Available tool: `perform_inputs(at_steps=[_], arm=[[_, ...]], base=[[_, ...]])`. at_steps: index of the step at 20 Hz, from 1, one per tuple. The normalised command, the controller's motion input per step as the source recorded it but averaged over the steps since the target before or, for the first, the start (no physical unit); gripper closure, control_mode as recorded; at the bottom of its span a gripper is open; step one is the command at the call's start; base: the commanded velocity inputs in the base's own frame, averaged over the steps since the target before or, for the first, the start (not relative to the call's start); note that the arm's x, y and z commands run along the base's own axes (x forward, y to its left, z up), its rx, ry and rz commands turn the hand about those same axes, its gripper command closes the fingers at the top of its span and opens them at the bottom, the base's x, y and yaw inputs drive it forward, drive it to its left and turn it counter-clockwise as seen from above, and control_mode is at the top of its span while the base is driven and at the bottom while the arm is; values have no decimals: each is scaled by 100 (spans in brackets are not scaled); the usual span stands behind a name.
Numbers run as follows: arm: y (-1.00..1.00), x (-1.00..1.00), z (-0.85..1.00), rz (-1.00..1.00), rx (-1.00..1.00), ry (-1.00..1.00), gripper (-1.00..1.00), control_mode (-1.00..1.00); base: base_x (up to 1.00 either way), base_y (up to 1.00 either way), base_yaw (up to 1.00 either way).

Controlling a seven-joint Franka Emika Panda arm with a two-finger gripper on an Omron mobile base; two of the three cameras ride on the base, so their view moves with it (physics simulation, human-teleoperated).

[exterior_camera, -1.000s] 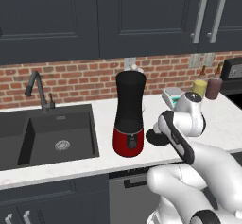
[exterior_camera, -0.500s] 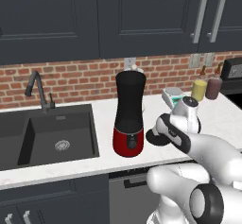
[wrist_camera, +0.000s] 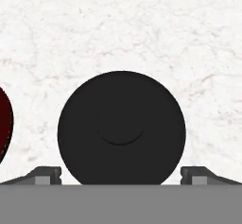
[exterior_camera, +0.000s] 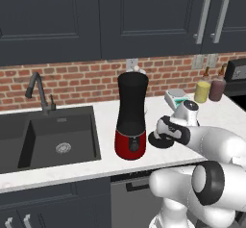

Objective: Close the lid blender by securely placing the lid on top.

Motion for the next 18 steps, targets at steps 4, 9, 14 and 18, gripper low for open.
perform_inputs(at_steps=[4, 9, 14, 18], arm=[[0, 19, -18, 2, 0, 0, -100, -100], [0, 18, -18, 2, 0, 0, -100, -100], [0, 18, -20, 1, 0, 0, -100, -100], [0, 19, -20, 1, 0, 0, -100, -100]], base=[[0, 0, 0], [0, 0, 0], [0, 0, 0], [0, 0, 0]])
